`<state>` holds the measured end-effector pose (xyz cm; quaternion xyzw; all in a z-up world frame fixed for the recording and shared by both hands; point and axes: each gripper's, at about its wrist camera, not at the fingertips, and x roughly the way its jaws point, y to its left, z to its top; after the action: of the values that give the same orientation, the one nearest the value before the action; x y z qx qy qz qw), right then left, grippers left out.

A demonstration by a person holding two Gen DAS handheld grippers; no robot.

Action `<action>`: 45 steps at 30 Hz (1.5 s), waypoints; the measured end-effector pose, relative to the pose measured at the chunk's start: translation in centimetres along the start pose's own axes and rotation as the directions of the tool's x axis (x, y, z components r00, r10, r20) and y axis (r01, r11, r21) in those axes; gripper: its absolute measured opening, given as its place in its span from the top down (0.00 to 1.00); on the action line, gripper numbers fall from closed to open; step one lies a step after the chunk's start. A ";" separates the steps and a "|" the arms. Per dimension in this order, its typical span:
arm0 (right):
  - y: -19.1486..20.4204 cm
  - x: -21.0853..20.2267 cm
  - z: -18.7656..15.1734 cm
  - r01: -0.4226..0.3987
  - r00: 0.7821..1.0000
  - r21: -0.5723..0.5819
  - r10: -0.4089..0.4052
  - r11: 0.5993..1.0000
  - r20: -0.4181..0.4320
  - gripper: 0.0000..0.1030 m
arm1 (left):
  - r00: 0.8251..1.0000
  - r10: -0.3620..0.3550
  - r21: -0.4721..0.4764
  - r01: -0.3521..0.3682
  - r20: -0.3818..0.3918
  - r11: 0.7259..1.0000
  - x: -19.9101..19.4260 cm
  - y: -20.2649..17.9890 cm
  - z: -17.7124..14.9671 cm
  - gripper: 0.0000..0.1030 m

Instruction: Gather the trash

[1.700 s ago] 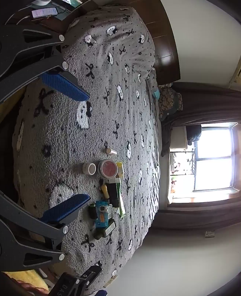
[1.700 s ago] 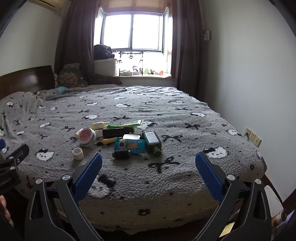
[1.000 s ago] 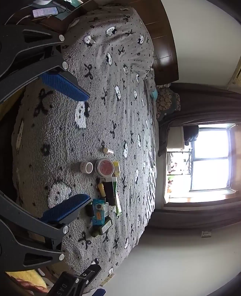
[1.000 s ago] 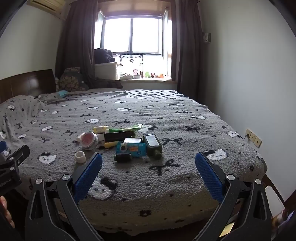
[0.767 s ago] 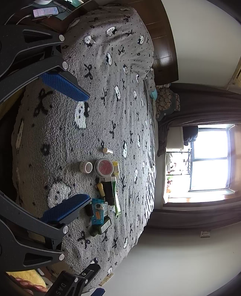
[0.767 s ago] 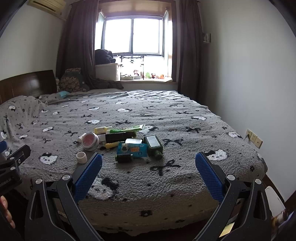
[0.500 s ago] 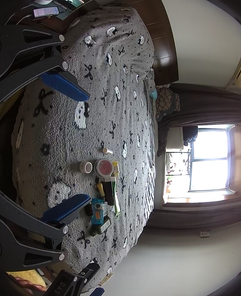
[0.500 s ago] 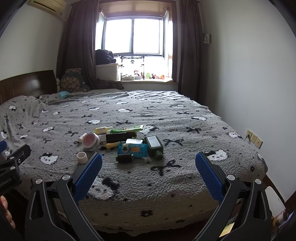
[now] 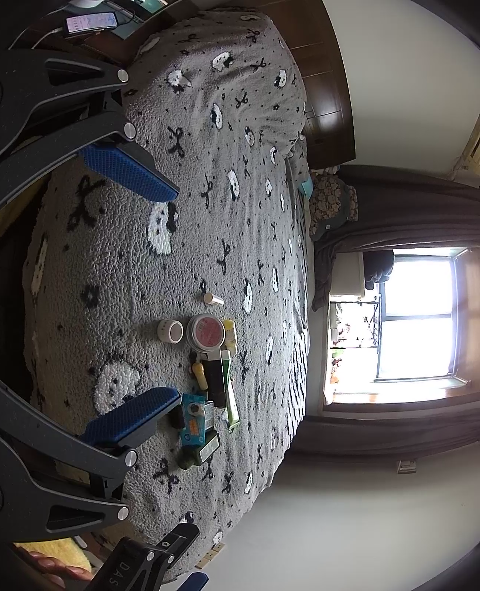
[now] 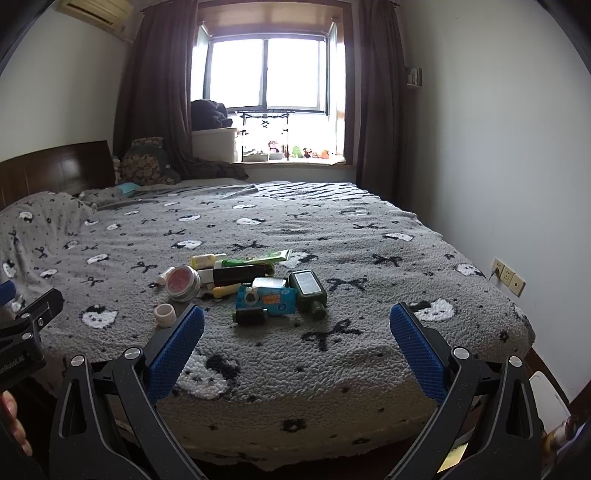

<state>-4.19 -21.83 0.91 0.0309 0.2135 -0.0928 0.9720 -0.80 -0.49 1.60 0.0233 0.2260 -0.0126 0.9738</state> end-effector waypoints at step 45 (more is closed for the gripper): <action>0.0 0.0 -0.1 -0.004 1.000 0.003 0.004 1.000 0.004 0.02 | 1.000 0.011 -0.012 -0.011 0.003 1.000 0.0 0.8 -0.4 0.08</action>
<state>-4.24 -21.84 0.86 0.0323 0.2115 -0.0912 0.9726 -0.95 0.34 1.25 0.0186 0.2243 -0.0059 0.9743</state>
